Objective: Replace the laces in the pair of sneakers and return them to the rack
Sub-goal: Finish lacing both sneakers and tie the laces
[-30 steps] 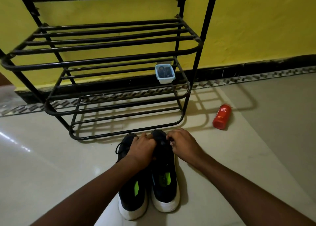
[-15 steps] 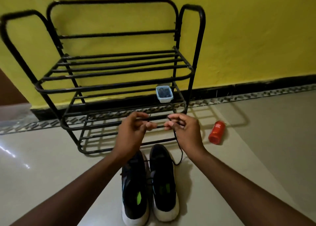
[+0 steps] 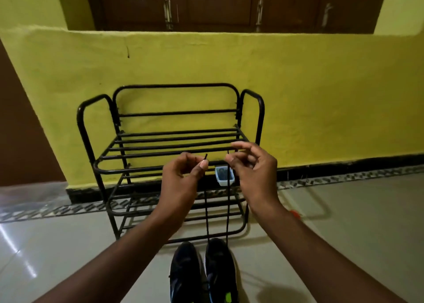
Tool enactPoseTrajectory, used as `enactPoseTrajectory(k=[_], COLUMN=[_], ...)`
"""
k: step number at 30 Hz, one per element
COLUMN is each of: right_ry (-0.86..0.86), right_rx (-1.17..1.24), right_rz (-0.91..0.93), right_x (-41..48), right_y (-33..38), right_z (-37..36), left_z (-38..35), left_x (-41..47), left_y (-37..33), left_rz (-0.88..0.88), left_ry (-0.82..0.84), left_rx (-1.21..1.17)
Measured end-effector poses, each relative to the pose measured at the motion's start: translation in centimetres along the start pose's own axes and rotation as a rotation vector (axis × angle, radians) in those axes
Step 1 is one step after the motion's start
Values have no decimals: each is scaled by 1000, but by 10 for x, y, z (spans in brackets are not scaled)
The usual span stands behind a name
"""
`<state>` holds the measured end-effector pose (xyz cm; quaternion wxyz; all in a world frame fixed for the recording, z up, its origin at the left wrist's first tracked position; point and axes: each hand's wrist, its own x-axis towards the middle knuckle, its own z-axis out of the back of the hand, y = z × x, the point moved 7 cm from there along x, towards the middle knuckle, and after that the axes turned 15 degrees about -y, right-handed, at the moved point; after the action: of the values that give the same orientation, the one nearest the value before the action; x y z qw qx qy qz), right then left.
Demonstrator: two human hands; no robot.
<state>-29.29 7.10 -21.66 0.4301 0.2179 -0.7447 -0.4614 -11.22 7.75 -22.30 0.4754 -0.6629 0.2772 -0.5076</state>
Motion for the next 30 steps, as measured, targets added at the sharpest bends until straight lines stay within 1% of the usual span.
enactPoseTrajectory(k=[4, 8, 10, 24, 30], right_ry=[21, 16, 11, -5, 1], right_rx=[18, 19, 14, -11, -29], right_rz=[10, 17, 17, 22, 29], right_x=[1, -2, -4, -6, -5], right_y=[18, 28, 30, 25, 20], right_z=[-2, -2, -2, -3, -3], left_z=[-3, -3, -3, -9, -9], left_x=[-1, -2, -4, -10, -11], left_y=[-13, -11, -11, -12, -9], left_rz=[83, 226, 257, 316, 305], left_ry=[-23, -64, -78, -93, -105], left_rx=[-44, -119, -129, -173, -171])
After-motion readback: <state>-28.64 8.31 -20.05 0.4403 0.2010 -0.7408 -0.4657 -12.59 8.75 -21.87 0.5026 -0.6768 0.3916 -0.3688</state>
